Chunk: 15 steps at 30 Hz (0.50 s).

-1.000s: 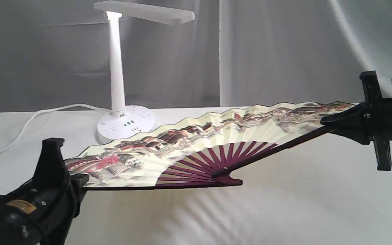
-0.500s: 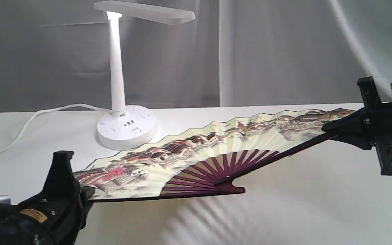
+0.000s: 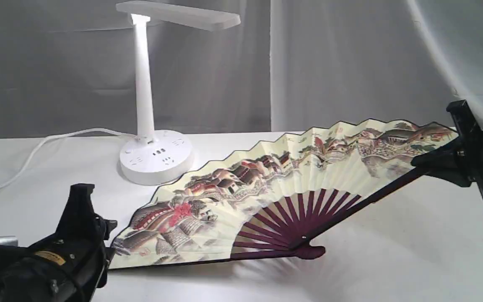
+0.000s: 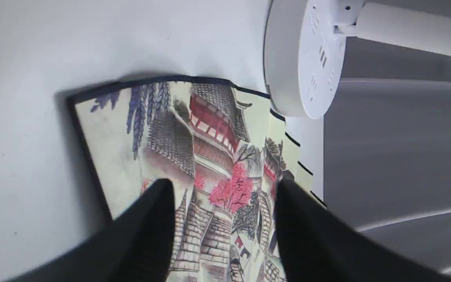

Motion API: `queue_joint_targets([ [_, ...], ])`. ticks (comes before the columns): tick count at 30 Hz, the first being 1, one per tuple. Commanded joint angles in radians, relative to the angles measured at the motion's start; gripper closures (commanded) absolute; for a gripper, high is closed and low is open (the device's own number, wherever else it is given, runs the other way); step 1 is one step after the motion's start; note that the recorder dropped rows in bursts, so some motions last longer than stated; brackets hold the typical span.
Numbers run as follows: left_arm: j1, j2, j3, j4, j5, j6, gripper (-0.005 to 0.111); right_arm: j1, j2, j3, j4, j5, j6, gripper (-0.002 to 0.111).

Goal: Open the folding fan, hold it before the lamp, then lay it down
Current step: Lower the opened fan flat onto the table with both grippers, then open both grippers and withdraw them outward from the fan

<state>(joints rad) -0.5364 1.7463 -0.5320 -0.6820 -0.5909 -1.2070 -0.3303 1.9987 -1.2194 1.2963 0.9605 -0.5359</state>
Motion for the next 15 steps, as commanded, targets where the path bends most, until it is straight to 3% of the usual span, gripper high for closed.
queue_joint_targets([
  [1, 0.002, 0.005, -0.005, 0.005, -0.012, 0.073, 0.052, -0.005, -0.001, -0.003, -0.055, -0.039, -0.021, 0.108],
  [4, 0.002, 0.005, -0.005, 0.005, -0.012, 0.126, 0.047, -0.005, -0.001, -0.003, -0.107, -0.062, -0.021, 0.108],
  [15, 0.002, 0.005, -0.005, 0.008, -0.035, 0.222, 0.047, 0.039, -0.001, -0.003, -0.219, -0.129, -0.021, 0.107],
])
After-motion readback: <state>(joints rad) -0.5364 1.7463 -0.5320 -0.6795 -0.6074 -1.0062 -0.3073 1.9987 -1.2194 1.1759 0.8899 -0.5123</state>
